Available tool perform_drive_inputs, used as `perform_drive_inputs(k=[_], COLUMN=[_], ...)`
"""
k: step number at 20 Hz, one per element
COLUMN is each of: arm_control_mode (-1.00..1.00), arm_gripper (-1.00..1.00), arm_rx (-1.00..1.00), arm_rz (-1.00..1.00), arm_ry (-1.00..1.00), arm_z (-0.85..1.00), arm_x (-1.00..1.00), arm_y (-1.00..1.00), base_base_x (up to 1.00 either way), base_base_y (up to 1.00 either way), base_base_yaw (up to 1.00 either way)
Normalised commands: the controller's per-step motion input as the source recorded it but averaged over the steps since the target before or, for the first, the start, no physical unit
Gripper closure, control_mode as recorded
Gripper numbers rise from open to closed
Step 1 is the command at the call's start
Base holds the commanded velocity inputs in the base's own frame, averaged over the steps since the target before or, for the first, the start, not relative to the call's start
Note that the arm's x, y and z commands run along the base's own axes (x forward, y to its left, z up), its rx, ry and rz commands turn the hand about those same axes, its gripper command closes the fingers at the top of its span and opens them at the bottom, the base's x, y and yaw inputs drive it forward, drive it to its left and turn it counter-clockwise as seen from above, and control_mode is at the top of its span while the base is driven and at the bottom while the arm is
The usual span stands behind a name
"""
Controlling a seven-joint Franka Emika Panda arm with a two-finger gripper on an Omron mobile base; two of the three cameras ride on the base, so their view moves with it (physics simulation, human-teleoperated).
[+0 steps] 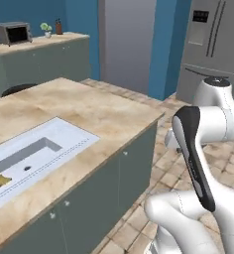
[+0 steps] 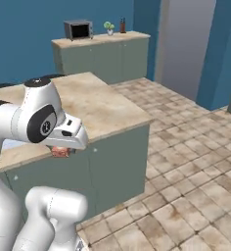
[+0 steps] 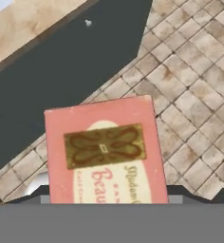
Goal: Pick up the bar soap and sponge from the sink, and place them back in the cabinet, and close the cabinet doors.
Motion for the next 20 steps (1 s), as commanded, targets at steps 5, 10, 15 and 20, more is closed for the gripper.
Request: perform_drive_inputs(k=[5, 10, 15, 20], arm_control_mode=[1.00, 1.00, 1.00, 1.00], arm_gripper=[1.00, 1.00, 1.00, 1.00], arm_rx=[0.00, 0.00, 0.00, 0.00], arm_rz=[0.00, 0.00, 0.00, 0.00], arm_ry=[0.00, 0.00, 0.00, 0.00], arm_z=[0.00, 0.00, 0.00, 0.00], arm_x=[0.00, 0.00, 0.00, 0.00], arm_y=[0.00, 0.00, 0.00, 0.00], base_base_x=[0.00, 0.00, 0.00, 0.03], base_base_y=[0.00, 0.00, -0.01, 0.00], base_base_yaw=[-0.63, -0.62, -0.58, -0.54])
